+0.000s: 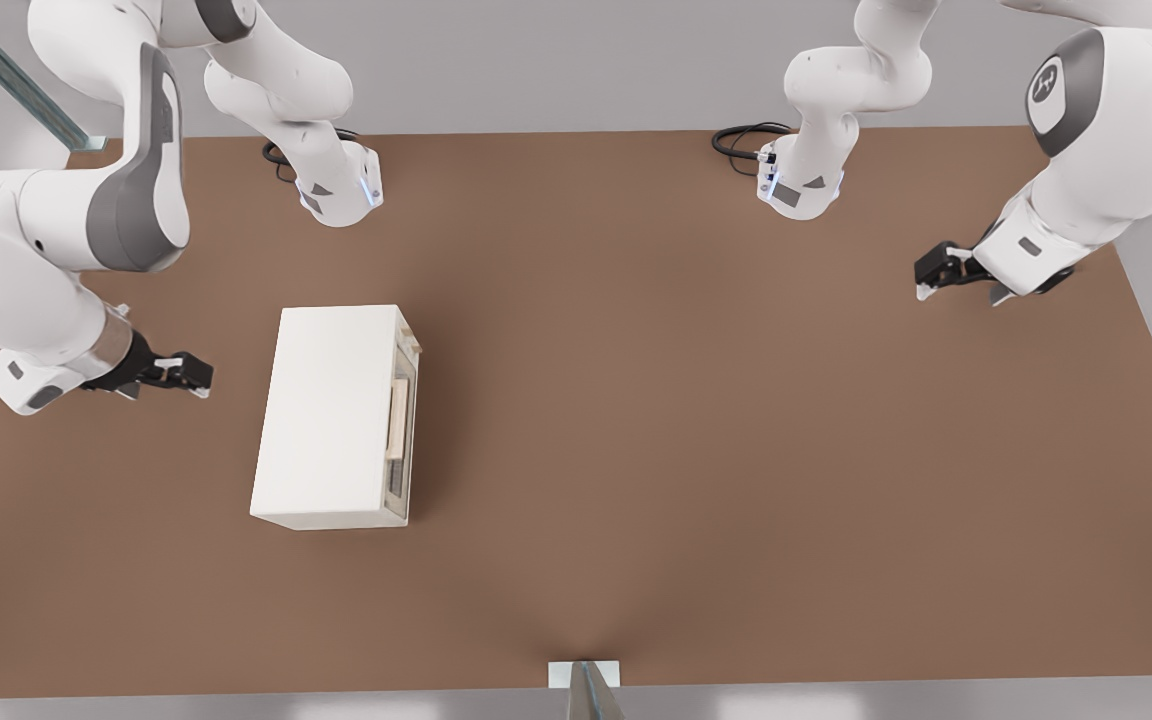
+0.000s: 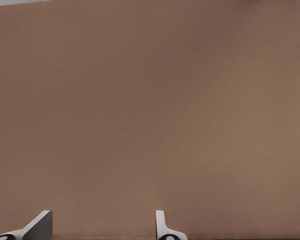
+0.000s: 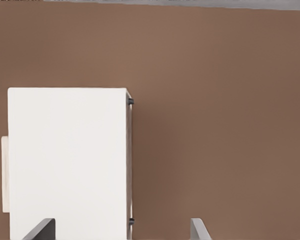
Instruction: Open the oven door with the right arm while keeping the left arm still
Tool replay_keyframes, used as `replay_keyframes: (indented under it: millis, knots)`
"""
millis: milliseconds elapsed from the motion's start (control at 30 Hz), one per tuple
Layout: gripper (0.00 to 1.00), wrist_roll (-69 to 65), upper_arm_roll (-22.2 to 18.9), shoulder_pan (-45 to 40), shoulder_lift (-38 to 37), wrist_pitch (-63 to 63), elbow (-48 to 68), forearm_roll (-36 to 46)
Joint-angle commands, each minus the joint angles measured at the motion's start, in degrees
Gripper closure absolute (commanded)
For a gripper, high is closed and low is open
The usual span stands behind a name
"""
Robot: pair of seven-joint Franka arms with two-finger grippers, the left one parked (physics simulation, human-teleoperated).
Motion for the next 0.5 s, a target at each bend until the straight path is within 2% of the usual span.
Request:
replay_keyframes:
  millis: [0, 33, 100, 167, 233, 267, 300, 333, 367, 467]
  knots:
    - [0.00, 1.62, -0.02, 0.27, 0.25, 1.04, 0.18, -0.78]
    - [0.00, 1.89, 0.51, 2.20, 0.60, 0.77, 0.10, -1.13]
    - [0.00, 2.50, 3.14, 11.16, 3.06, -1.59, 0.36, -17.73]
    - [0.00, 12.51, 4.82, 17.67, 7.28, -5.81, 0.45, -27.14]
    - [0.01, 22.62, 6.31, 22.42, 11.15, -8.81, 0.45, -29.34]
    - [0.06, 30.88, 6.31, 25.41, 12.99, -8.81, 0.45, -33.46]
    - [0.37, 34.14, 6.22, 29.27, 14.75, -11.61, 0.54, -38.22]
    - [0.60, 34.41, 6.22, 31.39, 16.51, -13.90, 1.41, -41.56]
    - [0.77, 38.09, 6.22, 32.62, 17.92, -14.61, 1.85, -42.35]
    - [0.79, 40.47, 5.78, 35.26, 21.70, -18.04, 6.07, -44.46]
